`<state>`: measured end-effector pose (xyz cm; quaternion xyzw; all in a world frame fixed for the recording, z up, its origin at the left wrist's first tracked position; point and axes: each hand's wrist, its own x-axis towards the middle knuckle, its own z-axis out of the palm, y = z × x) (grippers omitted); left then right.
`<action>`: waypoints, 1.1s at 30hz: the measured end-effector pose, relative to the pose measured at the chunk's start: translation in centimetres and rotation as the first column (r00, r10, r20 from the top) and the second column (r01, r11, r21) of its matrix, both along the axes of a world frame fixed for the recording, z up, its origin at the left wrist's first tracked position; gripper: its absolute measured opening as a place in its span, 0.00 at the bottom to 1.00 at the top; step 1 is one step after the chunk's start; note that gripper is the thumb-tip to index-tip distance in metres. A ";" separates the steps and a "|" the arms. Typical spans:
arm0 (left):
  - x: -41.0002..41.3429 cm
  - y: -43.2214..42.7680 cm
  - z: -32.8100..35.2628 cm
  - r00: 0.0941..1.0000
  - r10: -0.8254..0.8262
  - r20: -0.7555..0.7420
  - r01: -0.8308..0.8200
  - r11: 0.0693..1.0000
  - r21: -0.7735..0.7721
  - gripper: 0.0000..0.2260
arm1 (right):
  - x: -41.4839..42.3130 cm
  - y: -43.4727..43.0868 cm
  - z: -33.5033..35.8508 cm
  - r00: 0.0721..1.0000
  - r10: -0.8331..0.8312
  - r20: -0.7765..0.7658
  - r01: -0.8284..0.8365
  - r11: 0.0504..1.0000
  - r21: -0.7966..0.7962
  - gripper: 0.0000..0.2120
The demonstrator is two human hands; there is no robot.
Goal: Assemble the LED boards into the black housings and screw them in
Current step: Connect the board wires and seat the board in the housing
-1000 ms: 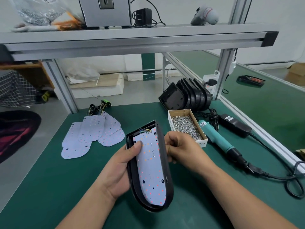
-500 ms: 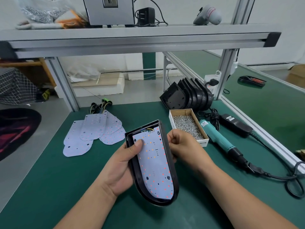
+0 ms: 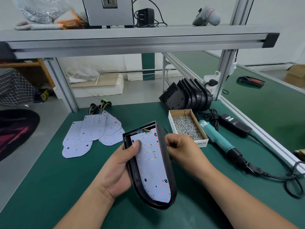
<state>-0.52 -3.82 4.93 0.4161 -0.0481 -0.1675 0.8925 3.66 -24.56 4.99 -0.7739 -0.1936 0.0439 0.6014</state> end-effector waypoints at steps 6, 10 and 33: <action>-0.3 -0.6 -0.2 0.978 0.187 -0.087 -0.192 0.980 -0.052 0.31 | -1.0 0.9 1.1 0.969 -0.003 0.249 0.021 0.997 -0.073 0.13; -0.6 -0.3 -0.2 0.973 0.229 -0.031 -0.230 0.972 -0.048 0.21 | -0.9 1.3 1.1 0.923 -0.008 0.384 0.072 0.985 -0.154 0.06; 0.4 1.0 -1.1 0.990 -0.100 -0.100 0.058 0.932 -0.357 0.23 | -0.6 -0.6 1.4 0.916 -0.021 0.401 0.064 0.993 -0.095 0.08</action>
